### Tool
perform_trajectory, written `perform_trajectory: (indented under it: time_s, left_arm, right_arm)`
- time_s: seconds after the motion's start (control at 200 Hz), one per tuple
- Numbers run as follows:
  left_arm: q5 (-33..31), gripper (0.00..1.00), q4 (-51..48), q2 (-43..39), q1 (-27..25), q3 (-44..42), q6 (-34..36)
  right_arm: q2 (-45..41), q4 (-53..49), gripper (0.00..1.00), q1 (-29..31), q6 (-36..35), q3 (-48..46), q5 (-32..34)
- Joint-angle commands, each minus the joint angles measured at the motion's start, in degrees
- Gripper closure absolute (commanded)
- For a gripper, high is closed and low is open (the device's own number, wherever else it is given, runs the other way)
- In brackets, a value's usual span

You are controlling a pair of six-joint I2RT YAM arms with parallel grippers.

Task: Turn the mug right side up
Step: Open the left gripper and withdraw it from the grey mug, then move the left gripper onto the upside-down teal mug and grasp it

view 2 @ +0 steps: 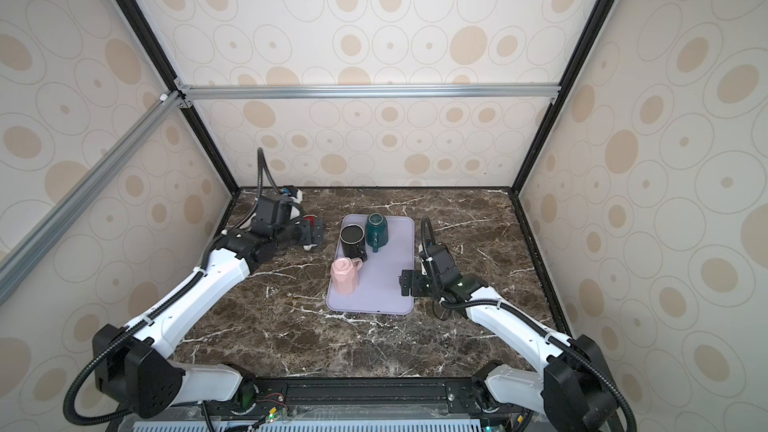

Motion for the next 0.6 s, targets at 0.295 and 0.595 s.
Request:
perform_trajectory:
  time_s: [0.295,0.595]
  left_arm:
    - [-8.6,0.20,-5.8,22.6,-13.0,22.8,4.8]
    - [-9.7,0.38,-9.9,34.7,-16.4,34.6,5.0]
  right_arm:
    - [-10.9,-5.4,0.07,-0.4,2.0,-4.9,4.0]
    - [-25.3,-5.0,0.06,-0.4,0.7,-12.1,3.2]
